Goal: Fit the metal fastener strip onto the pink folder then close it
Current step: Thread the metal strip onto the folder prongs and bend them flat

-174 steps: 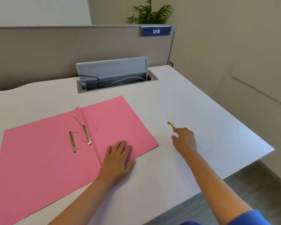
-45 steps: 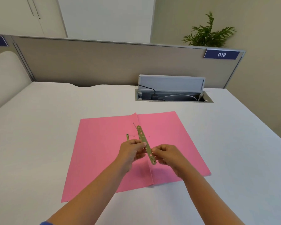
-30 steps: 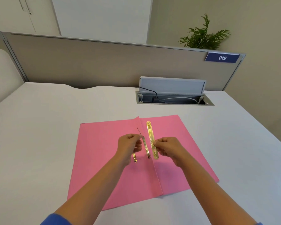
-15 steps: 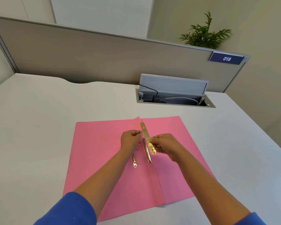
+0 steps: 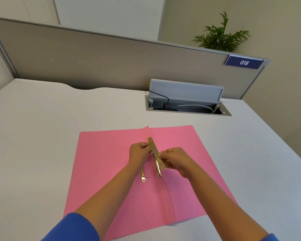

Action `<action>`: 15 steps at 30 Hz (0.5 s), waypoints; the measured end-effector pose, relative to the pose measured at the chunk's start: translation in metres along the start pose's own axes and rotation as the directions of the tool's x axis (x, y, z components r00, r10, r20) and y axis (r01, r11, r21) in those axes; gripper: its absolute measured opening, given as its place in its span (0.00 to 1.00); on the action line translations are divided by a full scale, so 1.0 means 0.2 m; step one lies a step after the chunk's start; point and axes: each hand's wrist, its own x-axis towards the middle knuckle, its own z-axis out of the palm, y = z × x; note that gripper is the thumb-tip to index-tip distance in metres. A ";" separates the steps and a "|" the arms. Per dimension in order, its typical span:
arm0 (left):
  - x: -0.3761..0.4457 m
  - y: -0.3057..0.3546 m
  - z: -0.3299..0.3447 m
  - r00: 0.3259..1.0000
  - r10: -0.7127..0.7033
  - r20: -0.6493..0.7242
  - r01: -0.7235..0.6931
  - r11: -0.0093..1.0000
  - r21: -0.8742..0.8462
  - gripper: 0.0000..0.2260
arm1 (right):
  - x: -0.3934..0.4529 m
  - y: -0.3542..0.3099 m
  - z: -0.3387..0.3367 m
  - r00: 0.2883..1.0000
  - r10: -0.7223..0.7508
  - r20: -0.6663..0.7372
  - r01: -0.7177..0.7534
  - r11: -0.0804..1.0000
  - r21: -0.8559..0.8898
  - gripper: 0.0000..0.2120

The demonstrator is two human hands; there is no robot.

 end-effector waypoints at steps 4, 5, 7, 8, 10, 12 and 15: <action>-0.01 0.00 -0.01 0.998 -0.010 -0.065 0.012 0.999 0.037 0.11 | 0.00 0.01 0.01 1.000 0.013 -0.017 -0.012 1.000 0.007 0.07; -0.02 -0.01 -0.02 0.996 0.009 -0.087 0.002 0.993 0.118 0.16 | 0.01 0.01 0.01 1.000 0.015 -0.022 -0.015 1.000 0.011 0.07; -0.08 -0.02 -0.05 0.990 0.114 -0.086 -0.082 0.947 0.311 0.19 | 0.01 0.01 0.02 0.999 0.019 -0.026 -0.018 0.999 0.027 0.07; -0.11 -0.02 -0.07 0.982 0.176 -0.067 -0.138 0.913 0.383 0.19 | 0.01 0.01 0.03 0.999 0.017 -0.027 -0.016 0.999 0.038 0.08; -0.19 -0.04 -0.09 0.959 0.283 0.008 -0.253 0.846 0.469 0.17 | 0.01 0.01 0.04 1.000 0.013 -0.027 -0.012 0.998 0.056 0.08; -0.25 -0.05 -0.11 0.912 0.390 0.125 -0.396 0.762 0.513 0.17 | 0.01 0.01 0.06 1.000 0.008 -0.026 -0.006 0.998 0.066 0.08; -0.32 -0.05 -0.13 0.827 0.507 0.241 -0.545 0.622 0.562 0.16 | 0.01 0.01 0.08 0.999 0.004 -0.038 -0.001 0.998 0.070 0.08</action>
